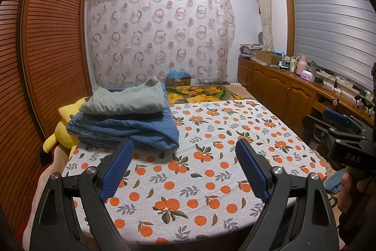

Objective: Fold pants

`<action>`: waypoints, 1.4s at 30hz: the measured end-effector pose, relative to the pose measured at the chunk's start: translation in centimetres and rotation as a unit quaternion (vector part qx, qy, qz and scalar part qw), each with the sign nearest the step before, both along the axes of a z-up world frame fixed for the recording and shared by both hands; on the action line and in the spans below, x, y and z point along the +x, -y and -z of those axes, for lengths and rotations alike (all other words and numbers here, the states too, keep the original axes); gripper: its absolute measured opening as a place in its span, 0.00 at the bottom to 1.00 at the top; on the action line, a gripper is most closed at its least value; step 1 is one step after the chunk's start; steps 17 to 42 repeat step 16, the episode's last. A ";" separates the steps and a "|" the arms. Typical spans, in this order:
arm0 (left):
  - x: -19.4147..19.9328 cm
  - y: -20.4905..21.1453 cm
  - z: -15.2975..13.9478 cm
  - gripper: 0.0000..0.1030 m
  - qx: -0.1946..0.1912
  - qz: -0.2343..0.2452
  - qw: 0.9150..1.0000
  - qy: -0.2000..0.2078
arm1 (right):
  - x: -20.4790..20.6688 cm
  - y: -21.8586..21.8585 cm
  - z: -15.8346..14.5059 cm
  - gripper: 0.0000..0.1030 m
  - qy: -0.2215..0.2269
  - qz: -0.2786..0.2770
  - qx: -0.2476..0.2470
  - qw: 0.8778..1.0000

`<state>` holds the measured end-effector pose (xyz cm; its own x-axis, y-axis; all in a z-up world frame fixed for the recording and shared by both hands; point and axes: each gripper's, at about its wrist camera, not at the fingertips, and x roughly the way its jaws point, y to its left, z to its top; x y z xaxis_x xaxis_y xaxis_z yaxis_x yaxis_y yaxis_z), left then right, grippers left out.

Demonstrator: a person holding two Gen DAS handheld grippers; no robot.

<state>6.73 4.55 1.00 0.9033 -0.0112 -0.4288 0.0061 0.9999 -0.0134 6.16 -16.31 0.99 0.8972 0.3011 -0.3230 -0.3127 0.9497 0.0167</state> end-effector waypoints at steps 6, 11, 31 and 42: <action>0.1 -0.1 0.0 0.86 0.000 0.001 1.000 0.001 | 0.0 0.0 0.0 0.90 0.001 0.000 0.000 1.000; 0.0 0.0 0.1 0.86 0.000 0.000 1.000 0.001 | 0.0 0.0 0.0 0.90 0.001 0.000 0.000 1.000; 0.0 0.0 0.1 0.86 0.001 0.001 1.000 0.001 | 0.1 0.1 0.0 0.90 0.001 0.000 0.000 1.000; 0.0 0.0 0.1 0.86 0.001 0.001 1.000 0.001 | 0.1 0.1 0.0 0.90 0.001 0.000 0.000 1.000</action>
